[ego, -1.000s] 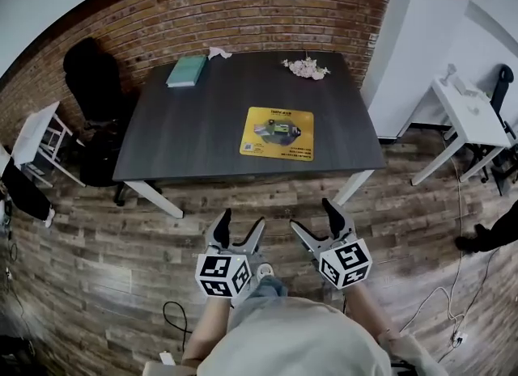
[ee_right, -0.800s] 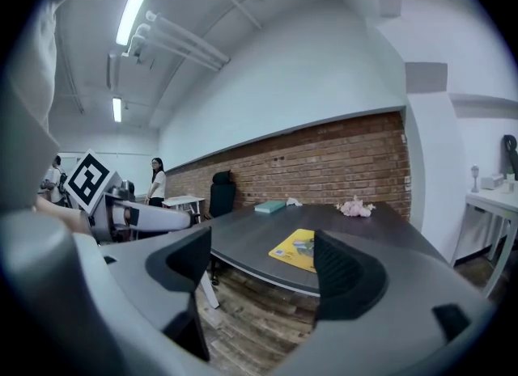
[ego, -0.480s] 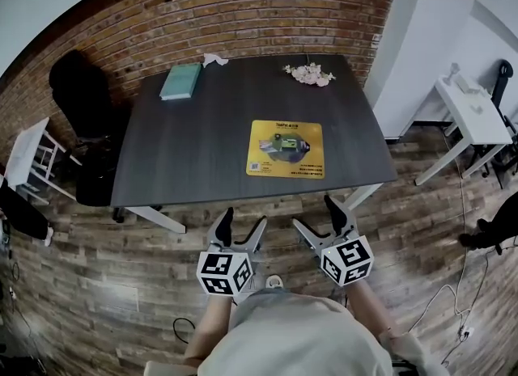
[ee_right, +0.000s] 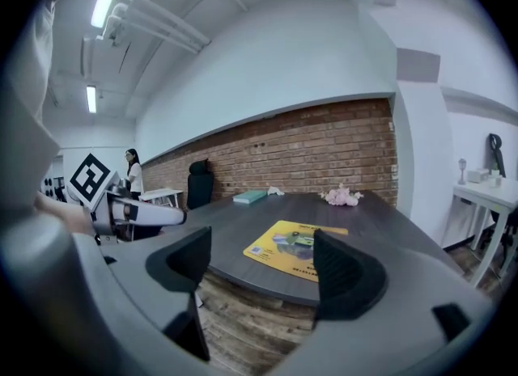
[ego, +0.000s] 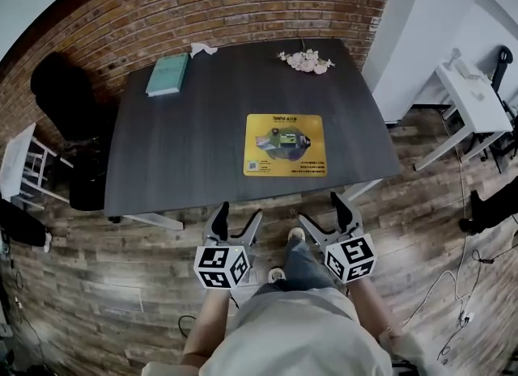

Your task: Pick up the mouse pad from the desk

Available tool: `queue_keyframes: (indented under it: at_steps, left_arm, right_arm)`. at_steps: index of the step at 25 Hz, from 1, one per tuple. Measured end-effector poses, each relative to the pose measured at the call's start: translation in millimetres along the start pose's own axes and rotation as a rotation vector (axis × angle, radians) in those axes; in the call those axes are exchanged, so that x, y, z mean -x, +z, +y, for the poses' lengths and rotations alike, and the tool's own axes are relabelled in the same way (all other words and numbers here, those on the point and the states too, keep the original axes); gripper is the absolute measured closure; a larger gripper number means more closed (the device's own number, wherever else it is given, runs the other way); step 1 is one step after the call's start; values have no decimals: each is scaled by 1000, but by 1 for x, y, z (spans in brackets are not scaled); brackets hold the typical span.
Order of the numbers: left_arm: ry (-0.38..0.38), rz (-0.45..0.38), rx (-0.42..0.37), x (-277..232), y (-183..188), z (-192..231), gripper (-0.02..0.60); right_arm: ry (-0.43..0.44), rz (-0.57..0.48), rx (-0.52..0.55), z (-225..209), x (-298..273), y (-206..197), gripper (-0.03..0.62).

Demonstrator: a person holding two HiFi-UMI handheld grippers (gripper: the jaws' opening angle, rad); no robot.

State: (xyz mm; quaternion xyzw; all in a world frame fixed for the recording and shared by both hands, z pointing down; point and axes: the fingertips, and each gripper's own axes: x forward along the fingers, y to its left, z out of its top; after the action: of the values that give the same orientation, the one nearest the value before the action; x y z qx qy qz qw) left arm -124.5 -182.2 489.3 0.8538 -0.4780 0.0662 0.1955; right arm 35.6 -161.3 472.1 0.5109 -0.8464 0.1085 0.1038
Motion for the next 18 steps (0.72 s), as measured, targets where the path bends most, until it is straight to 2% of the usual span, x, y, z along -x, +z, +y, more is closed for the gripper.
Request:
queue_keyframes:
  at_steps: [8, 18]
  left_arm:
    - [1, 31, -1, -55, -3, 20, 238]
    - [10, 113, -23, -142, -1, 52, 238]
  right_arm:
    - [-34, 26, 10, -47, -44, -1, 221]
    - [-49, 95, 3, -107, -117, -5, 221]
